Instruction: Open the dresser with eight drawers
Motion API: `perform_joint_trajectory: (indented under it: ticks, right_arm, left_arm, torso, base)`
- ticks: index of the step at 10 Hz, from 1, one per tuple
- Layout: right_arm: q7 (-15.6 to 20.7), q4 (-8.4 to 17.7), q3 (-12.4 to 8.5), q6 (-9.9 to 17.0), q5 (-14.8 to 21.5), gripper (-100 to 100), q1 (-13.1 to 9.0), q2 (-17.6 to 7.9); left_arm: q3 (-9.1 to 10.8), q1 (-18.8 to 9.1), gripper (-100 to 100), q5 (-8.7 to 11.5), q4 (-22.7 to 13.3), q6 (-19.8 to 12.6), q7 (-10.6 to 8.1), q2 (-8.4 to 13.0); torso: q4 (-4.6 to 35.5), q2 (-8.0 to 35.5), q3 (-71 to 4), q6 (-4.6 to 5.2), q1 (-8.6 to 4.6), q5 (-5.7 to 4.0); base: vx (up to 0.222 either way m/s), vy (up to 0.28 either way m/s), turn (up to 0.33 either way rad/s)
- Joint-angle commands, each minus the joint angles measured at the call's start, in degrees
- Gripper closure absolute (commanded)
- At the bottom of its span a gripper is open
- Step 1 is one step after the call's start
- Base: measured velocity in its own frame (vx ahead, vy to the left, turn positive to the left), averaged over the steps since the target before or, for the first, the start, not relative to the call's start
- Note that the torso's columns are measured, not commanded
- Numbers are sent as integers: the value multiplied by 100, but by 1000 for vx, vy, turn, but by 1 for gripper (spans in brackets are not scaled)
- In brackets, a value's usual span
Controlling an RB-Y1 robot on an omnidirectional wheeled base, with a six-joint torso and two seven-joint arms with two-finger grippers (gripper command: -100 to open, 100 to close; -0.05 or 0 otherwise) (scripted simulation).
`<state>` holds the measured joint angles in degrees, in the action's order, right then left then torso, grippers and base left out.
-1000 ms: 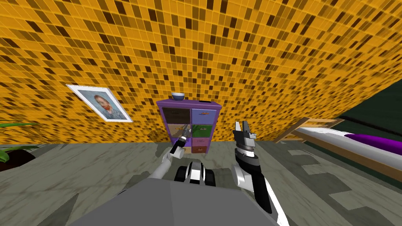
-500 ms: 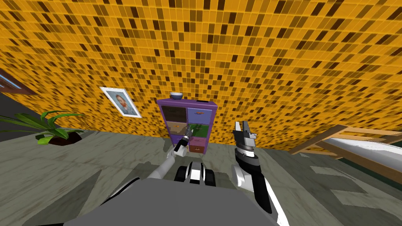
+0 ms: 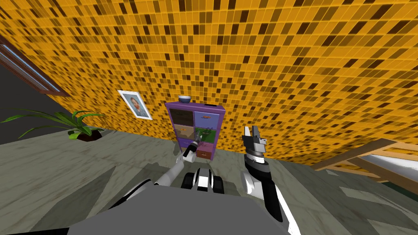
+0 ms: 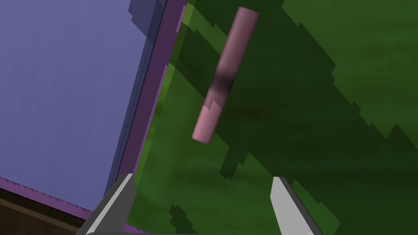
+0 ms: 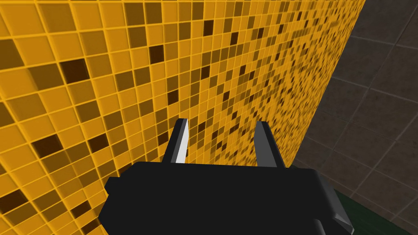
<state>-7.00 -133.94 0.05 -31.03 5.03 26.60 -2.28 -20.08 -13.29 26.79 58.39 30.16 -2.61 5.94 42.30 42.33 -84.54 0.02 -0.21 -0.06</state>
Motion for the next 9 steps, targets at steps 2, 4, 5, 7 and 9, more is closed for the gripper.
perform_joint_trajectory:
  ticks: [2,4,5,7,9]
  right_arm:
    - [0,0,0,0,0,0,0,0]
    - [0,0,-1,0,0,0,1,-1]
    - [0,0,-1,0,0,0,1,-2]
    - [0,0,-2,0,0,0,0,-2]
    - [0,0,-2,0,0,0,1,-2]
  left_arm:
    - [-56,-124,-100,58,-205,29,7,-79]
    - [-18,-224,-100,70,-220,-46,22,-92]
    - [-12,-238,100,71,-220,-71,27,-94]
    - [-378,28,100,73,102,-148,234,-200]
    - [-738,293,100,74,423,-228,442,-305]
  torso:
    - [-1,-5,-3,-1,15,4]
    - [-6,-25,-15,-2,46,14]
    - [-5,-13,-9,-3,40,12]
    - [-40,-20,-9,2,33,17]
    - [-32,-38,-23,-22,51,14]
  base:
    - [-10,-109,67]
    - [44,-34,15]
    - [5,-4,-1]
    - [16,33,266]
    - [14,45,284]
